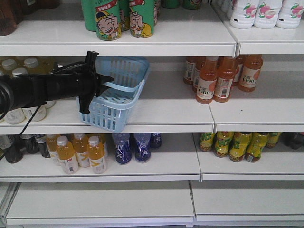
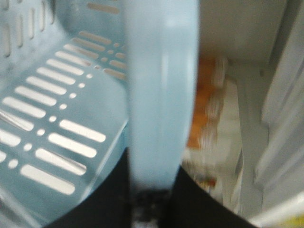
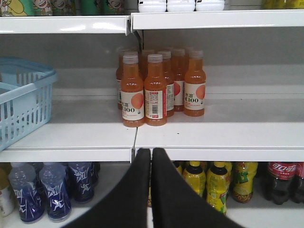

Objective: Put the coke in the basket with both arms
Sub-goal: 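Lift the basket by its handle with the left gripper off the shelf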

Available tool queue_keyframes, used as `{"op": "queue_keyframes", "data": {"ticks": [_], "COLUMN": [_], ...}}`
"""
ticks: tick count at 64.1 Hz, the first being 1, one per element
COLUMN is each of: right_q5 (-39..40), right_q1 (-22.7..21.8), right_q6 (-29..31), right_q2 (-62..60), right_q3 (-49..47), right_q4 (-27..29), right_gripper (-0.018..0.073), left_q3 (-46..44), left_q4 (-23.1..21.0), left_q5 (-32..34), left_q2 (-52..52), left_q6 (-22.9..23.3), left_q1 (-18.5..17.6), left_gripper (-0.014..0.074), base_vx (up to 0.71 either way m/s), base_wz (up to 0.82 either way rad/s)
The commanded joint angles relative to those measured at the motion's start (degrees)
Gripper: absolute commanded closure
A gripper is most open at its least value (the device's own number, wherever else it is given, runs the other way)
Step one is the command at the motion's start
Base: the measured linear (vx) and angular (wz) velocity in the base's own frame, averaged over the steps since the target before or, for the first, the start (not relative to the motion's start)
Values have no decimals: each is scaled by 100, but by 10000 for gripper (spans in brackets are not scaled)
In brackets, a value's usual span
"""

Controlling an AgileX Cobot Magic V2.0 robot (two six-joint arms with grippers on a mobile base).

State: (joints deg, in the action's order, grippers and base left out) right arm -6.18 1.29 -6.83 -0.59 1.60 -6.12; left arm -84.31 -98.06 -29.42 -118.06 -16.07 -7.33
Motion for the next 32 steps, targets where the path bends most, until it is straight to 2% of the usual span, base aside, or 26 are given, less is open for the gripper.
{"op": "queue_keyframes", "data": {"ticks": [1, 9, 17, 23, 32], "right_q5": [393, 393, 393, 393, 393], "right_q1": [0, 0, 0, 0, 0], "right_q6": [69, 69, 69, 69, 69], "right_q2": [-106, -106, -106, -106, -106], "right_q3": [65, 65, 65, 65, 65], "right_q4": [-31, -31, -31, -31, -31], "right_gripper": [569, 569, 569, 569, 569], "left_q3": [-194, -169, -169, -169, 40], "left_q4": [-416, -374, -394, -394, 229], "left_q5": [-1051, -1931, -3299, -4133, -4198], "left_q2": [394, 458, 462, 462, 743], "left_q6": [-437, -762, -1498, -1882, -1877], "left_q1": [107, 247, 345, 364, 321], "left_gripper": [604, 604, 604, 604, 604], "base_vx": [0, 0, 0, 0, 0], "base_wz": [0, 0, 0, 0, 0]}}
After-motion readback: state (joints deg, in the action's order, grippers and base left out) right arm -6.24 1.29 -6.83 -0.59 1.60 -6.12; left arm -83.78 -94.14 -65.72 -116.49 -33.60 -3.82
